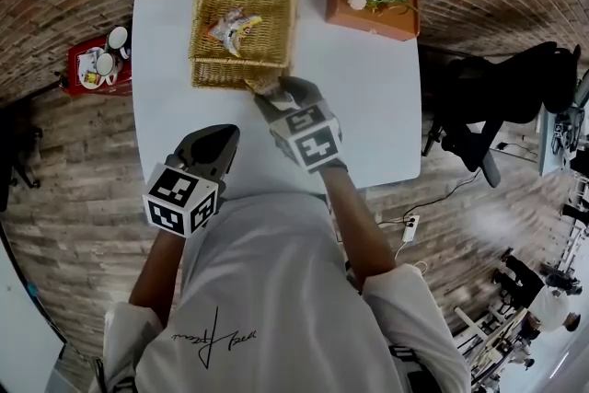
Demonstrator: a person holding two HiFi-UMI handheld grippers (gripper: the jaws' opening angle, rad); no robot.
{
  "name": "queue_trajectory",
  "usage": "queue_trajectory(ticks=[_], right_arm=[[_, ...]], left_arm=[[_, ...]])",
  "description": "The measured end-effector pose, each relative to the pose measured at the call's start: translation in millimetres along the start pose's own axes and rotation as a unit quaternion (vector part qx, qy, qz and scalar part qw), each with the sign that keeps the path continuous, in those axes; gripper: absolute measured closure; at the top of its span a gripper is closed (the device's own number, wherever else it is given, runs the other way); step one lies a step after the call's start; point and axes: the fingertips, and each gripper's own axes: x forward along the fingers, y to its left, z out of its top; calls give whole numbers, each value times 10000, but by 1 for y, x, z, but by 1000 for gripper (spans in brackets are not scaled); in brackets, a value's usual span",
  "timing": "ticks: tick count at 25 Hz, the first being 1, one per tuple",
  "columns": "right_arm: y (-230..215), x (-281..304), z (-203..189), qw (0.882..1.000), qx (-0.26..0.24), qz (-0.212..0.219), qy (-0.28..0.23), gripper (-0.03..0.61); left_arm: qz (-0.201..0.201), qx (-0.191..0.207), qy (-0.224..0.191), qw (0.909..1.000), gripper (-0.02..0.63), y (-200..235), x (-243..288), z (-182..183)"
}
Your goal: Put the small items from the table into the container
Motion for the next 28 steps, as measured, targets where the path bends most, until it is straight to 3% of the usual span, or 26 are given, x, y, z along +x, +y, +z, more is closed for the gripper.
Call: queue_trajectory(ticks=[18, 28], right_arm=[[-16, 29, -4, 9994, 284, -179, 31, 357], [-24, 43, -7, 9987, 167, -428, 207, 357]], left_arm=[[15, -28, 177, 9998, 604, 4, 6, -8], [31, -87, 227, 9997, 604, 9, 10, -6]])
